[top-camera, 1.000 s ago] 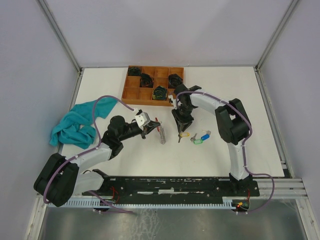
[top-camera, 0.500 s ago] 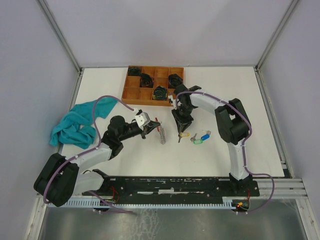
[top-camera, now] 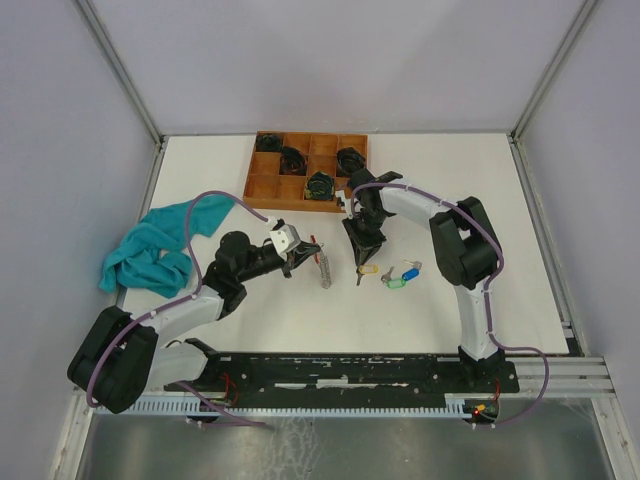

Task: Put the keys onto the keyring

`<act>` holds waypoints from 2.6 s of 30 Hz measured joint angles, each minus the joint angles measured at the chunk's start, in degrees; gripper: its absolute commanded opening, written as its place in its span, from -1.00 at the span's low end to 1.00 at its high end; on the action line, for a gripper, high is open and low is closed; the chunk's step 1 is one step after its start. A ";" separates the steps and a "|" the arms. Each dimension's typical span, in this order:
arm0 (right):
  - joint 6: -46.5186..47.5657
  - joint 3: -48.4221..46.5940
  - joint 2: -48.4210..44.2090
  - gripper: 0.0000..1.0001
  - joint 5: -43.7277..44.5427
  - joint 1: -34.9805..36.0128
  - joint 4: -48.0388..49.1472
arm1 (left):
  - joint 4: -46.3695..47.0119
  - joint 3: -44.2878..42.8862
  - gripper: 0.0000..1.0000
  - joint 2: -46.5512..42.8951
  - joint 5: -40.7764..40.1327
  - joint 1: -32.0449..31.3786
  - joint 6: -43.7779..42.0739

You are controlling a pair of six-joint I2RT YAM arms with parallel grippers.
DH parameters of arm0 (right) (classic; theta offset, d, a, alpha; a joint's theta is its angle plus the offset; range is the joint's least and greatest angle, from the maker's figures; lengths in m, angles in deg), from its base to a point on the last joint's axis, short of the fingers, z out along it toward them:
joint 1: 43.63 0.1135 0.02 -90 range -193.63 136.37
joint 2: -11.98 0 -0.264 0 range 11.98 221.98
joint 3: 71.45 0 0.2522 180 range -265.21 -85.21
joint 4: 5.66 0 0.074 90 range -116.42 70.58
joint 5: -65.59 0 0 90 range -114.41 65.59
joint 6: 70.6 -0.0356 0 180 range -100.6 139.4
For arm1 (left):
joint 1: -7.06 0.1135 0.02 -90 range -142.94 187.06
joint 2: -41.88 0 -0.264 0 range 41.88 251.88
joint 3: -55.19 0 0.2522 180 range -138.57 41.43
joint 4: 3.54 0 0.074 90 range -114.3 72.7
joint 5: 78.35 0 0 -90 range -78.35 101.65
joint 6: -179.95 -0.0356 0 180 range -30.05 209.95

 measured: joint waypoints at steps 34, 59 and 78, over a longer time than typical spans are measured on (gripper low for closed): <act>1.88 4.46 -4.59 -0.98 2.14 0.04 2.14 | -0.20 0.00 -0.95 0.00 0.44 0.00 0.00; 21.49 27.47 -47.12 -0.99 -4.96 0.04 25.49 | 2.75 -0.04 -0.95 -0.11 4.76 0.00 0.35; 34.29 37.24 -48.57 -0.99 -24.26 2.43 41.31 | 1.92 -0.59 -0.95 -0.20 13.38 0.90 -1.79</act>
